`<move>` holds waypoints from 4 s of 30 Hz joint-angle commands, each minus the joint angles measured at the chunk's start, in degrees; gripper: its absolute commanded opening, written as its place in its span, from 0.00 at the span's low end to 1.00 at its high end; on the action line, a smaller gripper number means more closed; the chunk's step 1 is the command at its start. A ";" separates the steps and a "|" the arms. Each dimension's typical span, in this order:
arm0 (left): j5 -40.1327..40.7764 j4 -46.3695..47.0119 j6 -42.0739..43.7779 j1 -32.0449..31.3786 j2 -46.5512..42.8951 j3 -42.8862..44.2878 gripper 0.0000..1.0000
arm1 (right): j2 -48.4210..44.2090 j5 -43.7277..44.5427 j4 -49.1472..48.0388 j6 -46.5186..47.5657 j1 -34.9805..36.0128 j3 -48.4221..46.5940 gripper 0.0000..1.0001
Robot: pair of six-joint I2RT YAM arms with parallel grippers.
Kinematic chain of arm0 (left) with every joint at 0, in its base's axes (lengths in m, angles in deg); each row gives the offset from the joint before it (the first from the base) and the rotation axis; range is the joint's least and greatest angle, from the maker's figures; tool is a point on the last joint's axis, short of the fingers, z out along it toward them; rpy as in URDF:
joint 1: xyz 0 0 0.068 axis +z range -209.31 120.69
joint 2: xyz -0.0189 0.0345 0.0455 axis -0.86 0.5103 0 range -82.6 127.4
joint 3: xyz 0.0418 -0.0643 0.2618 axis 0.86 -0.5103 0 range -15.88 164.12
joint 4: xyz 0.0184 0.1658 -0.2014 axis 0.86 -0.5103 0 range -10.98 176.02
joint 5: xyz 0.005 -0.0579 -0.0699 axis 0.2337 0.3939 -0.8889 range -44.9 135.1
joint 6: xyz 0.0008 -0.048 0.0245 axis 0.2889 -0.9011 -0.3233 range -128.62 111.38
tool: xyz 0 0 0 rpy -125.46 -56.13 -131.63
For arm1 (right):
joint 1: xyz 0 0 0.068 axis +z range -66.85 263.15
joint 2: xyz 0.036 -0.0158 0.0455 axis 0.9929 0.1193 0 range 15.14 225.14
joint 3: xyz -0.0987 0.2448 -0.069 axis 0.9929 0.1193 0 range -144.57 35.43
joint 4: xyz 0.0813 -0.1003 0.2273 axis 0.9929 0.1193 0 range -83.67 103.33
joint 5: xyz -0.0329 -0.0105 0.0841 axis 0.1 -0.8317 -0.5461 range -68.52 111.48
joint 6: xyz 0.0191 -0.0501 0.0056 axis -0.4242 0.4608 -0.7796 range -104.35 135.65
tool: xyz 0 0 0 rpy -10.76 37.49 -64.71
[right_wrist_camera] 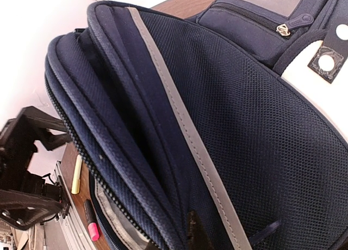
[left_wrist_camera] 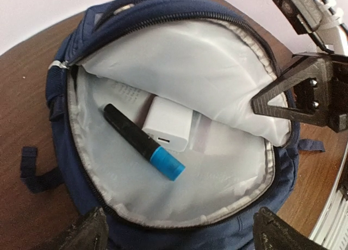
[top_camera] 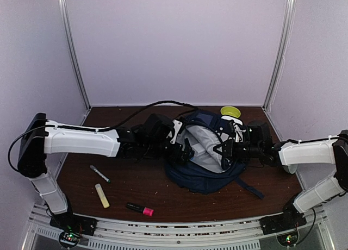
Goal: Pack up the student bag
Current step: Place the pen in the second largest pocket of the bag, then pick up the pen at the center of the board, then place the pen in the second largest pocket of the bag.
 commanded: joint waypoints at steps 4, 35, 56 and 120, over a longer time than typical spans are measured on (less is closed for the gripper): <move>0.67 -7.17 9.60 -0.16 -13.72 -7.55 0.92 | 0.95 0.83 0.13 -1.31 -1.35 0.75 0.00; -7.48 -42.10 10.20 -12.21 -13.04 -13.34 0.88 | 0.46 0.83 0.66 -0.92 -1.34 0.74 0.00; -3.55 -40.73 14.11 -13.91 5.11 -5.46 0.32 | 0.73 0.43 0.74 -0.82 -1.34 0.63 0.00; -7.32 -25.93 20.38 -4.84 -8.22 14.10 0.00 | 0.25 0.17 0.48 -0.50 -1.33 1.08 0.00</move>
